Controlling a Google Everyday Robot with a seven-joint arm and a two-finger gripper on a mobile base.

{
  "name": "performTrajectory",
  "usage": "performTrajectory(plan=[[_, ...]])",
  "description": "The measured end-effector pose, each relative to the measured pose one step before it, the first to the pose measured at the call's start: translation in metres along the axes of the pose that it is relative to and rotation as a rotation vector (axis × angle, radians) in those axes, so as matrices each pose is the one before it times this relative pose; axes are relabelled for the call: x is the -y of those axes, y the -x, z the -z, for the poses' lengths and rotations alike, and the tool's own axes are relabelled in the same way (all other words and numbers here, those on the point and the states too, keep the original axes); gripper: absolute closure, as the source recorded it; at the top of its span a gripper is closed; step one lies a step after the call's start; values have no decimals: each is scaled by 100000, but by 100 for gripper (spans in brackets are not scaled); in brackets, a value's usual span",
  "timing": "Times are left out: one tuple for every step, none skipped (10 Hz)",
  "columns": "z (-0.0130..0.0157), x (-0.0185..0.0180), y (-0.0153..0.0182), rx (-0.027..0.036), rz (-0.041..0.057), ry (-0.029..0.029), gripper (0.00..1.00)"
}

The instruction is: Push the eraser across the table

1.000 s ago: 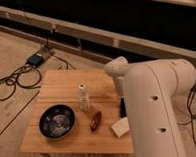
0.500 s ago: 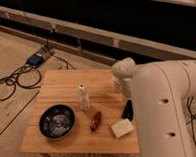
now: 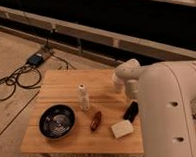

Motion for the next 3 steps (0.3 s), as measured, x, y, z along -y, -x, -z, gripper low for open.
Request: performTrajectory(plan=[[20, -17, 9, 59, 35, 9, 35], [38, -133, -49, 57, 237, -12, 35], [26, -11, 7, 26, -5, 48, 35]])
